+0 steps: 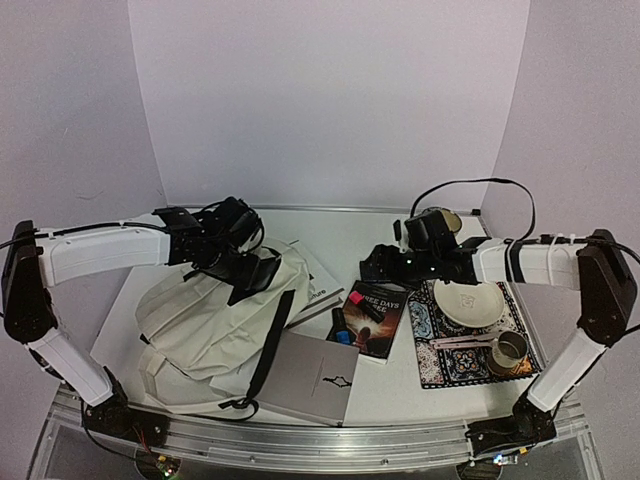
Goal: Pack the student bag
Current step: Pick up the card case from the center of the board.
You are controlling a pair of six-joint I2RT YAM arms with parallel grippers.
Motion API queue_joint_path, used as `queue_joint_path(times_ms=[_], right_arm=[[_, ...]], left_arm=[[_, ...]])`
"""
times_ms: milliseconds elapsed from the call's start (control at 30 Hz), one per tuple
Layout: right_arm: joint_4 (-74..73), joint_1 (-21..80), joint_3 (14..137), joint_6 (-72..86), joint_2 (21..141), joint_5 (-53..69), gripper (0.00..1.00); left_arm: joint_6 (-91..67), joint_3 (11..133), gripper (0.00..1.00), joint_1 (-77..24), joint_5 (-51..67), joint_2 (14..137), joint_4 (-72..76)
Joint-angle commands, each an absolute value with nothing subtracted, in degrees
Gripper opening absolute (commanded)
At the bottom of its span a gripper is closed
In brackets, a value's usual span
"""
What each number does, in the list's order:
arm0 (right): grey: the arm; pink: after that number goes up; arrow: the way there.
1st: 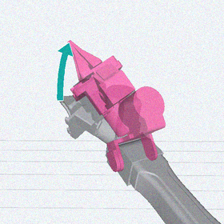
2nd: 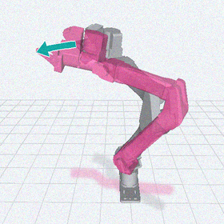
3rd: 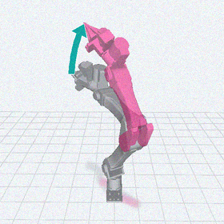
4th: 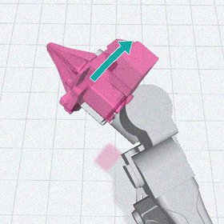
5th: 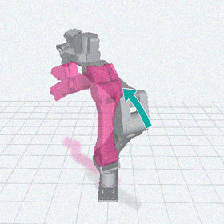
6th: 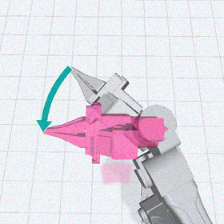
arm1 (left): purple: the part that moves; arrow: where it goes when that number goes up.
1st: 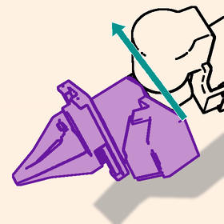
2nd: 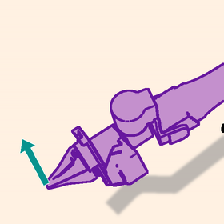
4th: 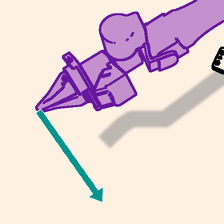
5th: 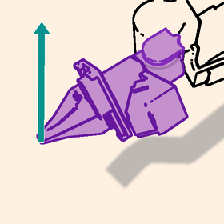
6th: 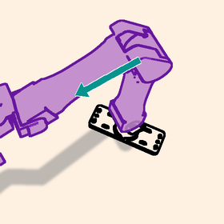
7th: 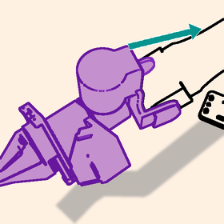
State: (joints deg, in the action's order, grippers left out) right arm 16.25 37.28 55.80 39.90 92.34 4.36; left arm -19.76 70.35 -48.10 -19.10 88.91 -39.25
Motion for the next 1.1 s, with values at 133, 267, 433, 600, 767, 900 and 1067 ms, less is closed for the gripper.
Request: queue_joint_path(times_ms=[133,267,433,600,767,900,1067], right_arm=[[14.0,33.4,57.1,50.9,97.2,-9.7,0.77],[13.6,33.2,60.4,56.8,101.5,-15.1,0.72],[10.8,33.1,63.3,63.3,105.4,-21.4,0.66],[10.1,32.7,65.0,66.7,109.9,-22.7,0.64],[10.2,32.0,68.7,67.0,115.1,-20.0,0.64],[10.1,31.3,72.0,66.2,119.4,-17.8,0.66],[7.1,30.6,75.5,64.6,123.7,-17.0,0.65]], left_arm=[[-25.2,76.8,0.0,-47.9,-18.4,90.1,-39.0],[-25.2,77.6,0.0,-47.8,-19.0,90.5,-39.2],[-25.2,77.9,0.0,-47.6,-19.1,90.9,-39.4],[-24.6,78.1,0.0,-47.5,-19.3,91.5,-39.6],[-24.3,78.0,0.0,-47.5,-19.3,91.9,-39.8],[-24.1,77.9,0.0,-47.4,-19.7,91.8,-40.1],[-23.6,77.8,0.0,-47.2,-20.6,91.5,-40.5]])
